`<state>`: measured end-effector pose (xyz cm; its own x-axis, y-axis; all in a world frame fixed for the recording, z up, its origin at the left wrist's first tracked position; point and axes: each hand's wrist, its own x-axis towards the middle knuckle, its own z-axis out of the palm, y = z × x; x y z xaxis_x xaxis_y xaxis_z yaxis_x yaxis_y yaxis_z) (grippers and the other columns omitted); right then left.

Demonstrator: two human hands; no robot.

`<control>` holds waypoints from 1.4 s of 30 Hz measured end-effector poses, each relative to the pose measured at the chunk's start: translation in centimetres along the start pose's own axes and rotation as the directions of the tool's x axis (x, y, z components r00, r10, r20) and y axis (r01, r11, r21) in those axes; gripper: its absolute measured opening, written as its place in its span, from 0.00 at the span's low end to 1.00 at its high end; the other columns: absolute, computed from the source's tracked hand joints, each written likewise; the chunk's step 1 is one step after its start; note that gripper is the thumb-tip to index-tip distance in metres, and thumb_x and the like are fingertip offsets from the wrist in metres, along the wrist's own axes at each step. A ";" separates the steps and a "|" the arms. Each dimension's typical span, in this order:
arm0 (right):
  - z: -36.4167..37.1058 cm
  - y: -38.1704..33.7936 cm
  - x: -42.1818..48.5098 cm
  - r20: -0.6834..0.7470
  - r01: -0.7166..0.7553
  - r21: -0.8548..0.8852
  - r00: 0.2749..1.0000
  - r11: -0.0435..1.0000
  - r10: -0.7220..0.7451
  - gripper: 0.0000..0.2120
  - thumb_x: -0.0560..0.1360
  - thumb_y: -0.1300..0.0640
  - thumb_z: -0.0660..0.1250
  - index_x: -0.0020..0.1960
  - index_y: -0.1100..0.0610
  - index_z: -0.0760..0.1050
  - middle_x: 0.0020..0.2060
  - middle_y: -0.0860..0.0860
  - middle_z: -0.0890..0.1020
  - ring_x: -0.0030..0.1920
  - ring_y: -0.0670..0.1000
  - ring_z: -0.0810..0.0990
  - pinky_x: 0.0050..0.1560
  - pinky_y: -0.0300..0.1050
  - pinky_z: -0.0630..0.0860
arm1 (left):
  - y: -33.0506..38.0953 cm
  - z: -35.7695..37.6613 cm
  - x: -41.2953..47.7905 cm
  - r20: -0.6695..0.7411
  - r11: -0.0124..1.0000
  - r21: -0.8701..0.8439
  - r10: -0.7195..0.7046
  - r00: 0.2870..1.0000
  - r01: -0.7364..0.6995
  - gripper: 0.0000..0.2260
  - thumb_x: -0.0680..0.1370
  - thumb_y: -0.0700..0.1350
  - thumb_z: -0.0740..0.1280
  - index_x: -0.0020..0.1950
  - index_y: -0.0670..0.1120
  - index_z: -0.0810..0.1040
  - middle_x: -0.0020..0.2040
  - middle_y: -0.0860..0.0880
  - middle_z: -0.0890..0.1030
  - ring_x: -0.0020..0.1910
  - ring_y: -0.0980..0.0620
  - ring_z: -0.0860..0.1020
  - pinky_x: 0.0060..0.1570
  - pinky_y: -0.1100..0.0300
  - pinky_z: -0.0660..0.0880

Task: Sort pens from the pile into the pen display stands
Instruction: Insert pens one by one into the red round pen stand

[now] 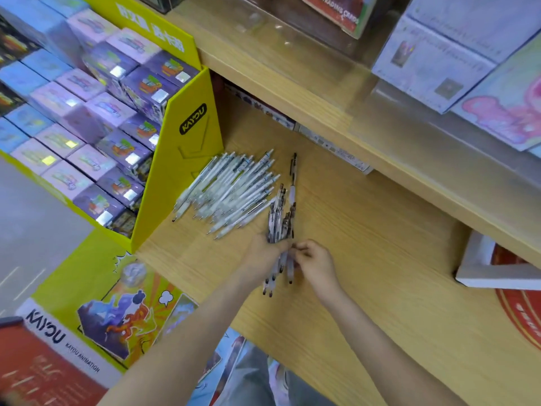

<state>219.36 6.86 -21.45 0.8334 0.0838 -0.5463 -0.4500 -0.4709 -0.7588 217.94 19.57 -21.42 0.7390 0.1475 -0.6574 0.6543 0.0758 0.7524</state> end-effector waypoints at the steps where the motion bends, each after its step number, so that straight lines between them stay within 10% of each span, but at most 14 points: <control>1: 0.4 0.0 -0.4 -0.011 0.007 0.052 1.000 0.999 -0.007 0.10 0.76 0.63 0.66 0.39 0.50 0.76 0.38 0.49 0.81 0.43 0.52 0.80 0.47 0.47 0.75 | 0.1 0.2 -0.2 0.006 0.997 -0.077 -0.011 1.000 0.012 0.03 0.76 0.40 0.69 0.41 0.44 0.79 0.33 0.42 0.80 0.36 0.43 0.79 0.39 0.52 0.76; 7: 0.8 0.2 -0.8 0.020 0.078 0.131 0.996 0.988 -0.081 0.09 0.75 0.64 0.67 0.42 0.51 0.77 0.40 0.49 0.82 0.45 0.51 0.80 0.52 0.49 0.76 | 0.0 -0.9 -0.1 0.046 0.970 -0.234 -0.050 0.998 0.060 0.13 0.74 0.36 0.71 0.58 0.37 0.76 0.46 0.42 0.83 0.45 0.44 0.83 0.45 0.52 0.79; 18: 1.5 -2.3 0.9 0.206 0.157 0.020 0.966 0.987 -0.158 0.11 0.77 0.67 0.62 0.52 0.54 0.78 0.47 0.47 0.80 0.50 0.47 0.77 0.55 0.38 0.73 | 0.3 -3.4 0.9 -0.094 0.992 -0.126 -0.037 0.995 0.025 0.10 0.71 0.38 0.73 0.50 0.41 0.78 0.47 0.38 0.83 0.48 0.38 0.82 0.53 0.39 0.77; 21: 1.1 -3.0 2.3 0.098 0.301 -0.239 0.953 0.923 -0.286 0.14 0.79 0.63 0.60 0.61 0.51 0.75 0.61 0.49 0.74 0.65 0.51 0.69 0.68 0.48 0.64 | 0.7 -3.9 0.8 -0.102 0.994 -0.111 -0.007 0.995 -0.004 0.09 0.69 0.38 0.74 0.46 0.44 0.78 0.45 0.39 0.83 0.47 0.38 0.82 0.53 0.41 0.78; 25: 1.0 -4.6 5.8 0.105 0.354 -0.602 0.924 0.716 -0.368 0.27 0.82 0.51 0.54 0.77 0.44 0.45 0.77 0.49 0.48 0.76 0.52 0.45 0.73 0.52 0.44 | 0.2 -5.3 1.1 -0.104 0.988 -0.152 0.010 0.995 -0.026 0.11 0.73 0.39 0.73 0.52 0.46 0.75 0.47 0.43 0.83 0.48 0.43 0.82 0.55 0.42 0.77; 29: 1.5 -3.9 7.7 0.073 0.297 -0.716 0.932 0.632 -0.355 0.22 0.83 0.53 0.51 0.76 0.53 0.55 0.76 0.52 0.57 0.75 0.53 0.53 0.73 0.49 0.49 | -0.4 -7.2 1.3 -0.120 0.981 -0.191 0.022 0.993 -0.045 0.14 0.72 0.38 0.72 0.55 0.46 0.75 0.49 0.43 0.83 0.51 0.42 0.81 0.56 0.39 0.76; 36: 0.7 -1.1 5.1 -0.191 0.193 -0.550 0.918 0.813 -0.347 0.24 0.79 0.66 0.56 0.75 0.58 0.59 0.63 0.58 0.73 0.62 0.57 0.68 0.60 0.46 0.66 | -0.2 -5.9 1.5 -0.098 0.968 -0.251 -0.024 0.995 -0.002 0.19 0.65 0.44 0.76 0.53 0.47 0.75 0.47 0.44 0.85 0.51 0.41 0.82 0.55 0.39 0.77; 42: 2.3 -1.5 -0.5 -0.032 0.281 -0.061 0.959 0.958 -0.283 0.16 0.78 0.62 0.62 0.63 0.48 0.71 0.54 0.47 0.76 0.55 0.45 0.76 0.51 0.27 0.69 | 0.4 -2.3 0.4 -0.105 0.971 -0.233 0.022 0.994 -0.046 0.08 0.74 0.40 0.71 0.51 0.43 0.76 0.34 0.47 0.80 0.31 0.47 0.77 0.30 0.54 0.75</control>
<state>218.92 9.54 -20.87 0.9366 0.1850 -0.2975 -0.1776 -0.4812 -0.8584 218.14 21.93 -21.33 0.7319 0.2521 -0.6331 0.5642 0.2970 0.7704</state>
